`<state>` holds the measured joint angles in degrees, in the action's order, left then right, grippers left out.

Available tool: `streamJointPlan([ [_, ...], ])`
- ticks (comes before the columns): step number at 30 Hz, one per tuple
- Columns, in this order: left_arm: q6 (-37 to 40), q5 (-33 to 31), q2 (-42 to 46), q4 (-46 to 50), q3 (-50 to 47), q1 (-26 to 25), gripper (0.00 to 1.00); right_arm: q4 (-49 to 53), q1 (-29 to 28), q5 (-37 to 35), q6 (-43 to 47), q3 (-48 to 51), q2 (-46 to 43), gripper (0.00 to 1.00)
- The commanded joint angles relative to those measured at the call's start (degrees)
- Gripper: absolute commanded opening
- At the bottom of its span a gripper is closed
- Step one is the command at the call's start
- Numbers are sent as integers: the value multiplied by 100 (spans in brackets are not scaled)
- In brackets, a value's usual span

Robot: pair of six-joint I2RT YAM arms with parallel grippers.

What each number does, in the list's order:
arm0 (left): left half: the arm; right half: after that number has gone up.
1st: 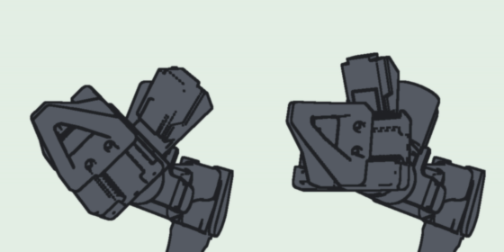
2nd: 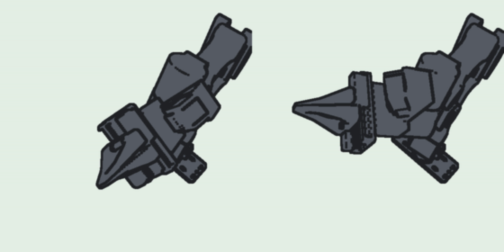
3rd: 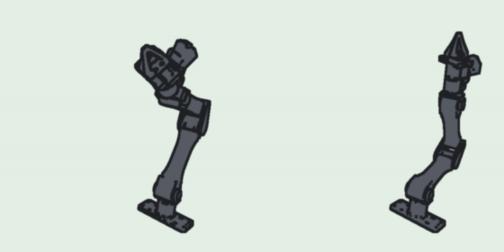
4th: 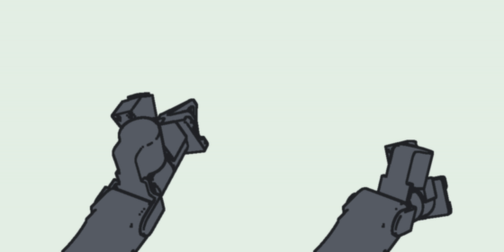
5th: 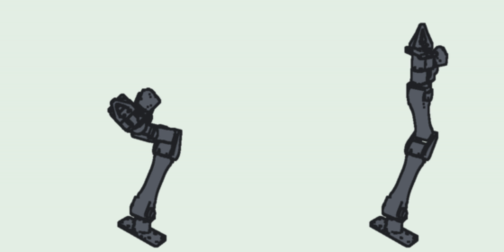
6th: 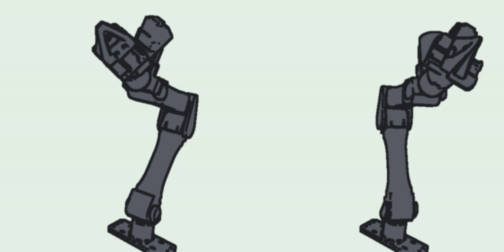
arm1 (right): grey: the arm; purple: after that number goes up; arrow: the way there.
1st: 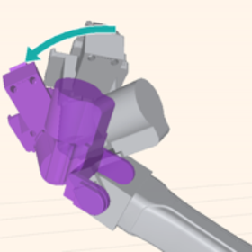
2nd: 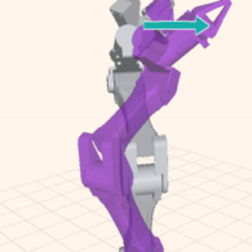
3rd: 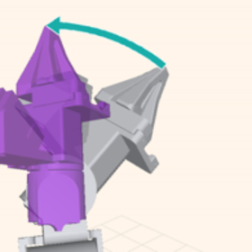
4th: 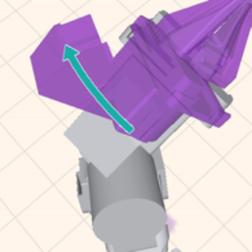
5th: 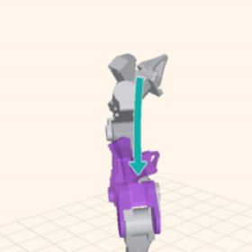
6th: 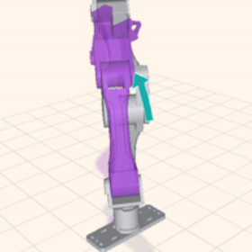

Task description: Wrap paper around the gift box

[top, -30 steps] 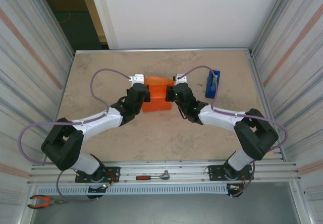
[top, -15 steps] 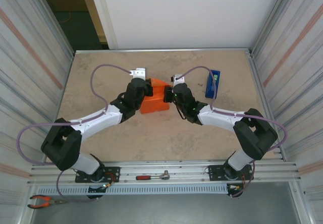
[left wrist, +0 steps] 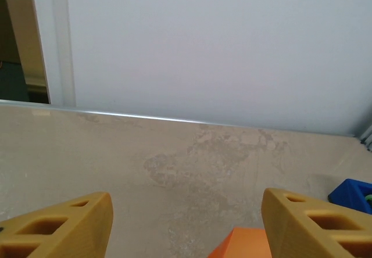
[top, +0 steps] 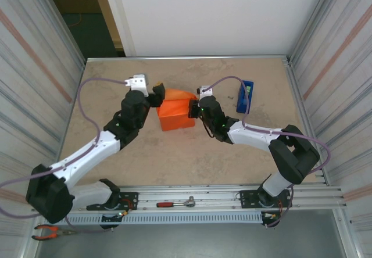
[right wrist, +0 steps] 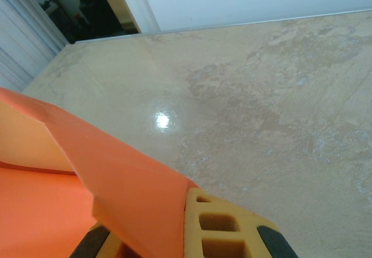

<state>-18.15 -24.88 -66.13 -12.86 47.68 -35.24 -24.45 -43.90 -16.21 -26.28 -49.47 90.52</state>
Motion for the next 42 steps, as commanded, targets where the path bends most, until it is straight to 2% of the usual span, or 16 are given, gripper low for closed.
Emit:
streamJointPlan([
  [1,-163,116,325,529,-289,-83,69,361,-93,250,179,102,176,0],
  [8,-508,-120,314,476,-685,-479,70,373,-100,241,177,88,178,0],
  [19,-165,-533,-972,-85,-344,-477,68,380,-99,219,170,111,168,0],
  [26,-274,-558,-1380,-305,-281,-271,53,458,-96,197,179,69,109,0],
  [32,-215,-220,-1457,-460,-318,-163,40,962,-150,213,80,-214,-19,0],
  [38,-215,56,-1478,-621,-425,-108,34,1435,-341,71,-27,-520,-180,0],
  [39,-217,117,-1490,-629,-425,-89,34,1540,-343,27,-57,-579,-220,4],
  [40,-222,168,-1500,-647,-434,-73,33,1674,-343,-24,-84,-662,-270,12],
  [42,-215,265,-1526,-695,-452,-42,33,1933,-329,-102,-110,-830,-389,35],
])
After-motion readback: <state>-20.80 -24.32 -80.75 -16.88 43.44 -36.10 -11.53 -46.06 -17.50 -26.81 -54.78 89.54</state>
